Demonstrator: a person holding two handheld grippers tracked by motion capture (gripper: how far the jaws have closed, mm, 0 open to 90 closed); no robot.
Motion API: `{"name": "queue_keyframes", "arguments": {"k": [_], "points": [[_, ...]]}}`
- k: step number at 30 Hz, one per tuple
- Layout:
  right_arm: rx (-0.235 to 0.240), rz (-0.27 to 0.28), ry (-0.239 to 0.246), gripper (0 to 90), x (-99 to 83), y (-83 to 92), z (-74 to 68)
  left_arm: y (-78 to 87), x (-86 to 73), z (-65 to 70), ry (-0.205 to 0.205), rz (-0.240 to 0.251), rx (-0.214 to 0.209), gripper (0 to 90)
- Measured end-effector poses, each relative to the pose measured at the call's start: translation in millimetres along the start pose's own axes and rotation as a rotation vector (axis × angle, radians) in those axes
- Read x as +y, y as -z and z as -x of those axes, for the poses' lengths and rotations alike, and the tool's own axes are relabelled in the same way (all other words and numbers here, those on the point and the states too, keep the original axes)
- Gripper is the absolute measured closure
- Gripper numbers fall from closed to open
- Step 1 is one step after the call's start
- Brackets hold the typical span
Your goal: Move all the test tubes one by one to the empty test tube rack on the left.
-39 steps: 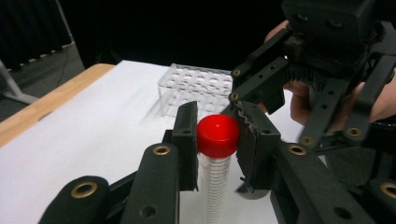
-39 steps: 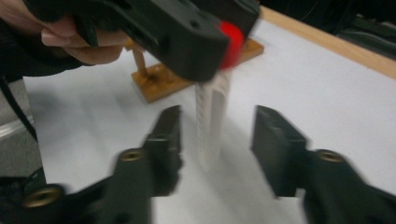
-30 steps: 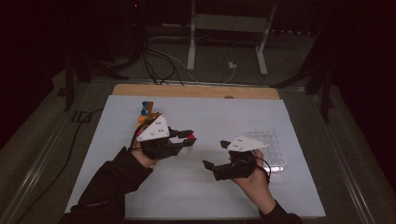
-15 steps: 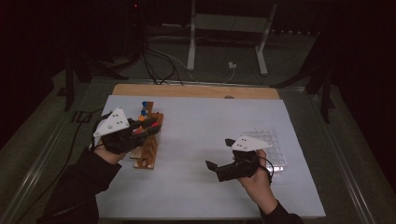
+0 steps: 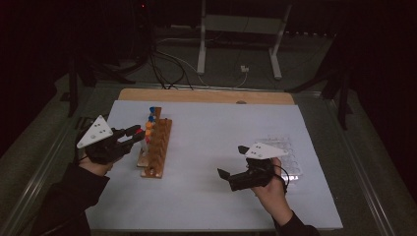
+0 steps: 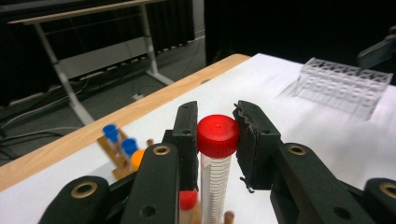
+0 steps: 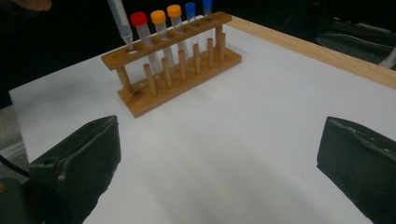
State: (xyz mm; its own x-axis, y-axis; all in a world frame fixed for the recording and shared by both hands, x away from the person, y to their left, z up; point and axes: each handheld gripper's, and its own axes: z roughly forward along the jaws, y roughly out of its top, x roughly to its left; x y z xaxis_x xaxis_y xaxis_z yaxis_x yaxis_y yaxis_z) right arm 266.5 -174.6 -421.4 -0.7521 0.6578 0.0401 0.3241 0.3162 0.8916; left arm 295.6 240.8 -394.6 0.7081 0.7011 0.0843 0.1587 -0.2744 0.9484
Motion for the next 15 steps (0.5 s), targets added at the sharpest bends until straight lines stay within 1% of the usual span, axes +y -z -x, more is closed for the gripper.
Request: {"name": "queue_keyframes", "arguments": {"k": [2,6,9,11,15], "points": [[0.004,0.0,0.0,0.0,-0.1,0.2,-0.1,-1.3,-6.5,-0.4,-0.003,-0.013,0.014,71.8],[-0.001,0.0,0.0,0.0,-0.3,0.6,-0.1,-5.8,-19.4,-1.5,0.022,-0.034,0.008,71.9],[0.003,0.002,-0.002,0.0,-0.5,1.1,0.4,-9.9,-28.9,-1.7,0.026,-0.059,0.007,71.9],[0.004,0.002,-0.005,0.0,-0.6,1.3,0.9,-12.7,-35.0,-2.4,0.038,-0.071,0.0,71.8],[0.003,-0.001,-0.007,0.0,-1.0,1.6,1.8,-16.8,-42.8,-2.5,0.04,-0.096,0.001,71.8]]}}
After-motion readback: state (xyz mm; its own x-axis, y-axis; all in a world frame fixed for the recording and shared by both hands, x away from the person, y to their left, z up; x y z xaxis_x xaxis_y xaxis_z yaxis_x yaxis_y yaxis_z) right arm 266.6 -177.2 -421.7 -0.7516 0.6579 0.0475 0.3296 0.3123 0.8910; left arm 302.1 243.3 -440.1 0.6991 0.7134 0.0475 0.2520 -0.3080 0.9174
